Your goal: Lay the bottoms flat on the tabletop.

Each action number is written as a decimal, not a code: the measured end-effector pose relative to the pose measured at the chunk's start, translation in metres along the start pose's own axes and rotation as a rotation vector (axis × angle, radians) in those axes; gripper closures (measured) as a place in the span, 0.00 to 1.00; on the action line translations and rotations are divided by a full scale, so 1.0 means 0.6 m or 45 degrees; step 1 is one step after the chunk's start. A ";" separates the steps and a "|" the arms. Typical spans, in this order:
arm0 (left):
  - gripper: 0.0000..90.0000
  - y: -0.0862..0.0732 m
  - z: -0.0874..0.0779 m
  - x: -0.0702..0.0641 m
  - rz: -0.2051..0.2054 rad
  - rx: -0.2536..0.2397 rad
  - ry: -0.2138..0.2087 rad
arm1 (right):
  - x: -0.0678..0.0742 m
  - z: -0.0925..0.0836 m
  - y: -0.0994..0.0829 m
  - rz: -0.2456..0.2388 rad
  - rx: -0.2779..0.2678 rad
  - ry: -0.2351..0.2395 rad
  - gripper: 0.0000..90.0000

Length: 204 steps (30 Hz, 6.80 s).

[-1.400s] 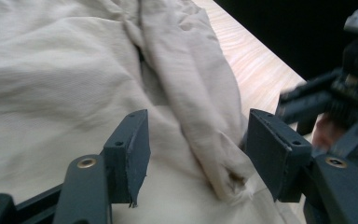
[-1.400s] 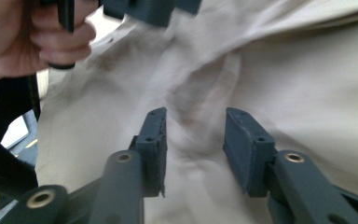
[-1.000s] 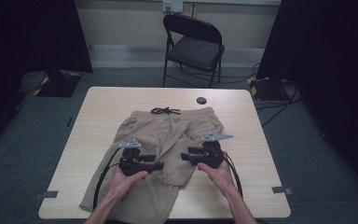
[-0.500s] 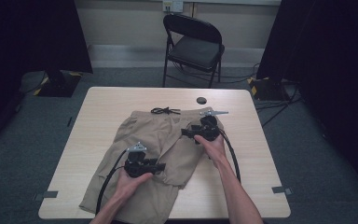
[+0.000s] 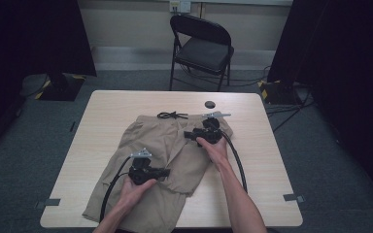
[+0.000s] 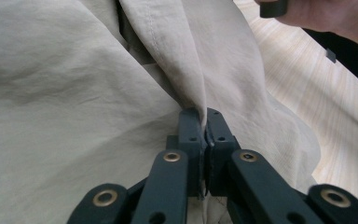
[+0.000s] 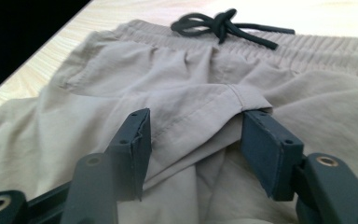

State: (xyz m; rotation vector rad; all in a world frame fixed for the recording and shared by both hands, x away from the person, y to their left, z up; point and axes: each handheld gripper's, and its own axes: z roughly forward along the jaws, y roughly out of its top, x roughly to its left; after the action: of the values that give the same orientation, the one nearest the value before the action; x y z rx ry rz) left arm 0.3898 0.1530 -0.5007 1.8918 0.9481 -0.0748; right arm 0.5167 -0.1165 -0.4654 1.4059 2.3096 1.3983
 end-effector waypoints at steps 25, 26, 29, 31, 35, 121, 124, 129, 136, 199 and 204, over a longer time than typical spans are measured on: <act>0.99 0.006 -0.014 -0.020 0.037 -0.059 -0.063 | 0.031 -0.061 -0.001 -0.055 -0.121 0.053 1.00; 0.99 0.007 -0.015 -0.021 0.049 -0.060 -0.059 | 0.031 -0.061 -0.001 -0.055 -0.121 0.053 1.00; 0.99 0.011 -0.022 -0.031 0.066 -0.073 -0.066 | 0.037 -0.093 0.000 -0.066 -0.165 0.057 1.00; 0.99 0.012 -0.024 -0.038 0.069 -0.081 -0.079 | 0.040 -0.108 0.000 -0.084 -0.176 0.048 1.00; 0.99 0.015 -0.026 -0.052 0.105 -0.075 -0.091 | 0.046 -0.139 -0.003 -0.113 -0.196 0.035 1.00; 0.75 0.003 -0.003 -0.107 0.152 0.062 -0.154 | 0.076 -0.274 -0.308 -0.141 0.151 -0.034 0.80; 0.74 0.002 0.000 -0.108 0.146 0.062 -0.157 | 0.090 -0.271 -0.313 -0.160 0.171 0.012 0.83; 0.73 0.003 0.006 -0.108 0.137 0.066 -0.153 | 0.119 -0.262 -0.321 -0.180 0.208 0.103 0.84; 0.73 0.003 0.026 -0.128 0.141 0.086 -0.199 | 0.108 -0.299 -0.305 -0.169 0.096 0.057 0.79; 0.68 -0.066 0.066 -0.182 0.275 0.226 -0.293 | 0.027 -0.347 -0.330 -0.120 0.147 -0.179 0.74; 0.68 -0.067 0.064 -0.182 0.272 0.222 -0.294 | 0.024 -0.346 -0.329 -0.107 0.176 -0.183 1.00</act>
State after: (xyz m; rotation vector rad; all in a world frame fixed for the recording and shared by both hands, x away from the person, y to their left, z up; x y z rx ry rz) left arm 0.3014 0.0682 -0.5035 2.0818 0.5963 -0.2498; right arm 0.2759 -0.2710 -0.4872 1.3763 2.3810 1.0965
